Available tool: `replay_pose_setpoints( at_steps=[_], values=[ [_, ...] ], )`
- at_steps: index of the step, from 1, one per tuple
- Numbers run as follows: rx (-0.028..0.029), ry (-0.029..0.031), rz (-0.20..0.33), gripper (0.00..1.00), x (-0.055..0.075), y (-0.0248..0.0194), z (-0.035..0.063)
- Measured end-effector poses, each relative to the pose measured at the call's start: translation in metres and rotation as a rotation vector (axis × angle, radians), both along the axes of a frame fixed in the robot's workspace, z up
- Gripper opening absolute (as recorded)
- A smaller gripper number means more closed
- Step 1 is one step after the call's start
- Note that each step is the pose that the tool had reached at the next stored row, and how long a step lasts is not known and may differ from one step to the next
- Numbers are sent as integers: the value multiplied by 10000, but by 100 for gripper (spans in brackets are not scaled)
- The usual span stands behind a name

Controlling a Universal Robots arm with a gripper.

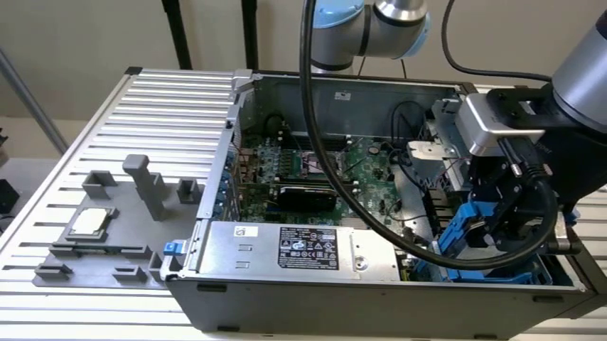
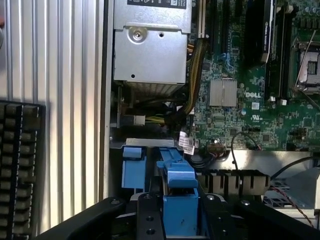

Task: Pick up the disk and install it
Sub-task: 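Insert the disk into the insertion slot, then insert the first disk wire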

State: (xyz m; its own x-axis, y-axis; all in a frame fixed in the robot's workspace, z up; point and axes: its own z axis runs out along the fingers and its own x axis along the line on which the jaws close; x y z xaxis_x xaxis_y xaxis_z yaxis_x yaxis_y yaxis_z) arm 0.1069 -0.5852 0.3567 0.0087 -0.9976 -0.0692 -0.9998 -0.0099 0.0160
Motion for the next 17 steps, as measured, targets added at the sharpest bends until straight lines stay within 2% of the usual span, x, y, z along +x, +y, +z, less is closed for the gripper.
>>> replay_pose_setpoints(
  at_steps=[1,17],
  values=[
    [-6,1,-1,100,0,-1,1],
    [-9,2,-6,100,-3,-2,2]
  ],
)
